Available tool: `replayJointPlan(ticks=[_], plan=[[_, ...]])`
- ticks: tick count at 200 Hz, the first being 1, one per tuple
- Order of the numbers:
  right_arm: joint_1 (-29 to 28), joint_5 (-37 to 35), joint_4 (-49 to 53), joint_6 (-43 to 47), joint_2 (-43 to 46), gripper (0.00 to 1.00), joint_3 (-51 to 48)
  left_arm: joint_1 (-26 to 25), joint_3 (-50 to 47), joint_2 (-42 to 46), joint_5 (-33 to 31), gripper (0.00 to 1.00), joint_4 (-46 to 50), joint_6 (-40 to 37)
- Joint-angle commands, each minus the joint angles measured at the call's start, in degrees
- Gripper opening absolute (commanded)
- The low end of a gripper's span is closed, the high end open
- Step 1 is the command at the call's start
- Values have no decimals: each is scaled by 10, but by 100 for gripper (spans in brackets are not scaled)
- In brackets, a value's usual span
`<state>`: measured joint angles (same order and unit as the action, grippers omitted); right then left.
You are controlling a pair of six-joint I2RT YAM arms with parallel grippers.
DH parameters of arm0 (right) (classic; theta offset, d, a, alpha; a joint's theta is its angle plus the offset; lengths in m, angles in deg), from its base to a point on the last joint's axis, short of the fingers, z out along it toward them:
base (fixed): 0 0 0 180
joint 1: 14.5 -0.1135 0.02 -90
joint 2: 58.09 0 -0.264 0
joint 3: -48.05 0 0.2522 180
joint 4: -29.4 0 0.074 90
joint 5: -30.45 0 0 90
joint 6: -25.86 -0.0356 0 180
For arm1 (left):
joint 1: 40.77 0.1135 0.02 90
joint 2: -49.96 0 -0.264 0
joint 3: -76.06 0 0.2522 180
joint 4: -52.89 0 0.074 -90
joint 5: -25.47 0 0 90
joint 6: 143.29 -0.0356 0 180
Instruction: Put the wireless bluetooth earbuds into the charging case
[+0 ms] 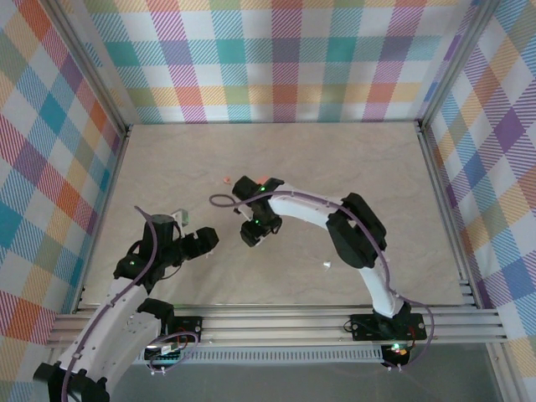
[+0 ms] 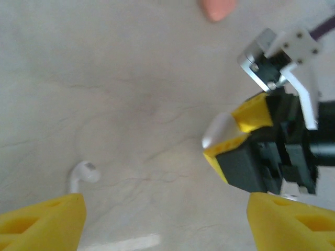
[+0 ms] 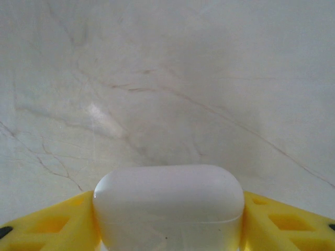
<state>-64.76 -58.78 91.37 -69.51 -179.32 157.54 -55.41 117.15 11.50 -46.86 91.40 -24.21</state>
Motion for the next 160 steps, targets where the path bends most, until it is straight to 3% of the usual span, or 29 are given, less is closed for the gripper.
replayJointPlan(ticks=[1, 11, 22, 43, 63, 100, 122, 160], plan=[[42, 45, -38, -112, 87, 57, -21, -7, -19, 30, 95, 80, -142, -34], [59, 68, -62, -149, 116, 58, -38, -14, -35, 40, 128, 79, -219, -46], [77, 105, -98, -190, 149, 58, -63, -34, -45, 47, 120, 79, -275, -65], [102, 155, -164, -262, 204, 58, -107, -83, -23, 27, 84, 82, -298, -139], [107, 150, -191, -295, 244, 58, -126, -118, 14, -34, 72, 82, -316, -174], [108, 151, -241, -348, 300, 58, -160, -183, 21, -144, 43, 79, -477, -170], [107, 153, -288, -385, 325, 58, -200, -194, 5, -188, 23, 79, -593, -133], [106, 160, -351, -435, 355, 58, -257, -199, 27, -233, 17, 74, -612, -111]])
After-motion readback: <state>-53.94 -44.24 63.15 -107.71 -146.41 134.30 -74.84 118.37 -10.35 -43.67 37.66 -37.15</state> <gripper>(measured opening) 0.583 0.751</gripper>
